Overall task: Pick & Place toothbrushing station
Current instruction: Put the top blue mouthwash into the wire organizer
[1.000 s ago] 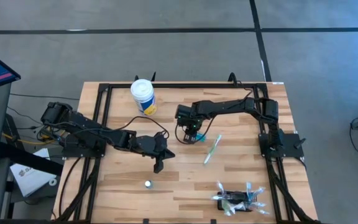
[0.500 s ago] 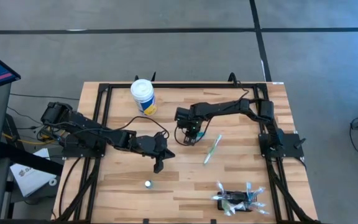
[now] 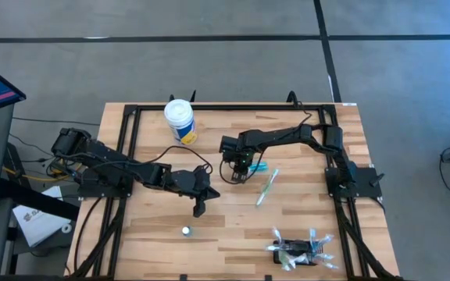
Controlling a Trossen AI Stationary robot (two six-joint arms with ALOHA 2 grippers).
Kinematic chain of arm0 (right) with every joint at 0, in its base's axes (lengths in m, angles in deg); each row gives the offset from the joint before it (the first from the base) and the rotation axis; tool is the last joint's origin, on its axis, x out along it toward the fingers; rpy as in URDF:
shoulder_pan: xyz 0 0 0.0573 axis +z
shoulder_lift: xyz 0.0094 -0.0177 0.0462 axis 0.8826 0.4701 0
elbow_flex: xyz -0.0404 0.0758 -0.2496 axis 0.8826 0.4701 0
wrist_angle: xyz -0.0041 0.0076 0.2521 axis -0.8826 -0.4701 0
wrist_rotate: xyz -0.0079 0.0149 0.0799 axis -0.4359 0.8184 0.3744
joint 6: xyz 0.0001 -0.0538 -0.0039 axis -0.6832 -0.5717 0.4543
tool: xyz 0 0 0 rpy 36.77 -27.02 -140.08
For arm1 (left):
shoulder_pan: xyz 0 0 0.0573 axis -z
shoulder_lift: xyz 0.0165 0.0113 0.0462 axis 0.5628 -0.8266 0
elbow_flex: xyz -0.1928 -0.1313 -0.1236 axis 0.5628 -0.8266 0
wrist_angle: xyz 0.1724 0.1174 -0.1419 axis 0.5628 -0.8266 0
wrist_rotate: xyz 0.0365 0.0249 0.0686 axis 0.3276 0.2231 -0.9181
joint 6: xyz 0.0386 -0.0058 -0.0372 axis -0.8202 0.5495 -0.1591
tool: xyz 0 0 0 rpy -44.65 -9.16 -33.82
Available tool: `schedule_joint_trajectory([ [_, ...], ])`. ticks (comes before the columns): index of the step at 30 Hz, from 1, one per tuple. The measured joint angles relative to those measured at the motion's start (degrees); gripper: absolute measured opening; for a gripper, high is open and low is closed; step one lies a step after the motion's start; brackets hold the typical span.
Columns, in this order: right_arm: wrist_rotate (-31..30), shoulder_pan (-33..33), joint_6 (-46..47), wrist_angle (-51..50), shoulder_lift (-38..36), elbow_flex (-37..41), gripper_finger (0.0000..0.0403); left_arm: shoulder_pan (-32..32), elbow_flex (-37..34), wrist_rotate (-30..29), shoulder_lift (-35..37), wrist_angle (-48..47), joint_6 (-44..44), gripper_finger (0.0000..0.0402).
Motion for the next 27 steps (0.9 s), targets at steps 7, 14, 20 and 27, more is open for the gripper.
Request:
schedule_joint_trajectory([
  [7, -0.02, 0.13, -3.23, -4.26, -0.02, -2.36, 0.0098, 0.00, 0.00, 0.00, 0.00, 0.00, 0.00, 0.0012],
  [14, -0.02, 0.28, -6.16, -10.10, -0.09, -6.62, 0.0098, 0.00, 0.00, 0.00, 0.00, 0.00, 0.01, 0.0012],
  [20, -0.11, 0.24, -7.55, -14.02, -0.11, -6.58, 0.0098, 0.00, 0.00, 0.00, 0.00, -0.02, 0.00, 0.0012],
  [27, -0.09, 0.26, -9.05, -15.26, -0.11, -6.58, 0.0109, 0.04, 0.00, 0.00, 0.00, -0.02, 0.02, 0.0012],
])
